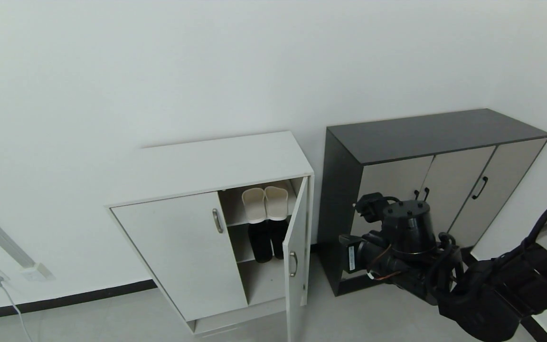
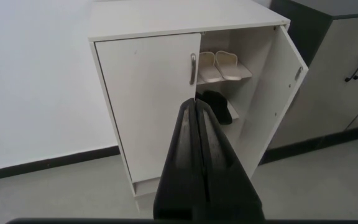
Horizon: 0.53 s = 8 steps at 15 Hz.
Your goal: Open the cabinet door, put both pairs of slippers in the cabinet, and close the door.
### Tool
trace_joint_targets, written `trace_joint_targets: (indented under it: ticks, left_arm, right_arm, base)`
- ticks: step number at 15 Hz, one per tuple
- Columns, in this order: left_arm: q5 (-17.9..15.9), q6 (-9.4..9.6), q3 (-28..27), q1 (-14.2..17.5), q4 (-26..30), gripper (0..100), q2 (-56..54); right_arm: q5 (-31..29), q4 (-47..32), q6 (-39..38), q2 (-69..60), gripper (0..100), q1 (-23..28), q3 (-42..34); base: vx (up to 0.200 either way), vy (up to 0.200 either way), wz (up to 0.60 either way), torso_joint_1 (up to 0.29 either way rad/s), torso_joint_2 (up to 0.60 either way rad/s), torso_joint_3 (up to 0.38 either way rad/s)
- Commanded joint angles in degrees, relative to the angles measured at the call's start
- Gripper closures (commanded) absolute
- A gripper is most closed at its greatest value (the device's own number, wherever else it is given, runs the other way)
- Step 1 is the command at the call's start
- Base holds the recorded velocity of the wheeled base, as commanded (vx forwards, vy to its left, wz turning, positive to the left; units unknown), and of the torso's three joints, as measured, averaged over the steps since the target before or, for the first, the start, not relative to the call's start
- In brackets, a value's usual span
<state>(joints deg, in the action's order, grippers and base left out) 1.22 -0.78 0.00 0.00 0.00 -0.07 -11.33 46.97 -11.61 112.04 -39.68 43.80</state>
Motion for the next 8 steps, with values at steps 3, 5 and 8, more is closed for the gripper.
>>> trace_joint_targets:
  ticks: [3, 5, 8]
  left_arm:
    - [0.0, -0.01, -0.1, 0.0, 0.0, 100, 0.1]
    - [0.0, -0.01, 0.0, 0.0, 0.0, 100, 0.1]
    - [0.0, -0.01, -0.1, 0.0, 0.0, 100, 0.1]
  right_arm:
    - [0.0, 0.0, 0.0, 0.2, 100, -0.1, 0.0]
    - [0.0, 0.0, 0.0, 0.2, 100, -0.1, 0.1]
    - [0.2, 0.1, -0.2, 0.3, 100, 0.0, -0.3]
  base:
    - [0.0, 0.0, 0.0, 0.0, 0.0, 0.0]
    - [0.0, 0.0, 0.6, -0.002, 0.0, 0.002]
    - [0.0, 0.0, 0.4, -0.005, 0.0, 0.0]
